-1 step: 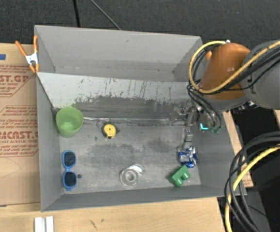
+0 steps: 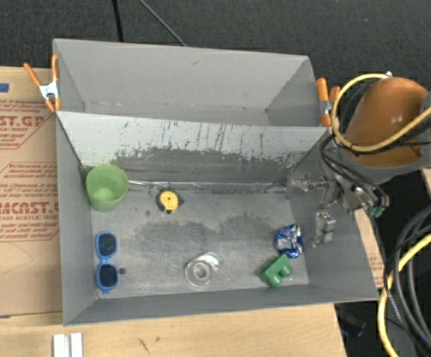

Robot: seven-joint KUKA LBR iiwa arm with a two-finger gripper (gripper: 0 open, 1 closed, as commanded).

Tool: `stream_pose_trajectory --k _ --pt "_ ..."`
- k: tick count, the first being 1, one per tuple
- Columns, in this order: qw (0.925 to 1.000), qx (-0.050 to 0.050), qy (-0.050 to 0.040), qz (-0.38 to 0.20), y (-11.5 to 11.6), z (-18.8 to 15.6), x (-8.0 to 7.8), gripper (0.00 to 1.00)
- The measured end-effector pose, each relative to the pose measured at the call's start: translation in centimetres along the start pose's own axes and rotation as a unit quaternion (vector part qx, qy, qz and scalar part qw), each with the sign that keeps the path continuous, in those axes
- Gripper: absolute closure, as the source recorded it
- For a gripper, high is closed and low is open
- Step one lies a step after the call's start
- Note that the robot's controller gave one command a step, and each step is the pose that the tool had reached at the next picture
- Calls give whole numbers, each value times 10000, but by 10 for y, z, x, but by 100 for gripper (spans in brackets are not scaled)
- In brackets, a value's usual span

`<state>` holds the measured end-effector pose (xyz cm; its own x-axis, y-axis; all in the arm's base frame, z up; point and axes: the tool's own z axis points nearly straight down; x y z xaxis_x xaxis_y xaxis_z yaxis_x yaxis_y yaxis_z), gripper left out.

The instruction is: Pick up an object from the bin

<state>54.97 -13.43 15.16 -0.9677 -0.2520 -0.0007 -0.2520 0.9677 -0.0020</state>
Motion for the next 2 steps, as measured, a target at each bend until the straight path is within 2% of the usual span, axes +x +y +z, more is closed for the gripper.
stream_pose_trajectory --k 1,2 --pt "9845 -27 18 -1751 3 68 21 0" --pt "9846 -15 10 -1750 2 66 20 100"
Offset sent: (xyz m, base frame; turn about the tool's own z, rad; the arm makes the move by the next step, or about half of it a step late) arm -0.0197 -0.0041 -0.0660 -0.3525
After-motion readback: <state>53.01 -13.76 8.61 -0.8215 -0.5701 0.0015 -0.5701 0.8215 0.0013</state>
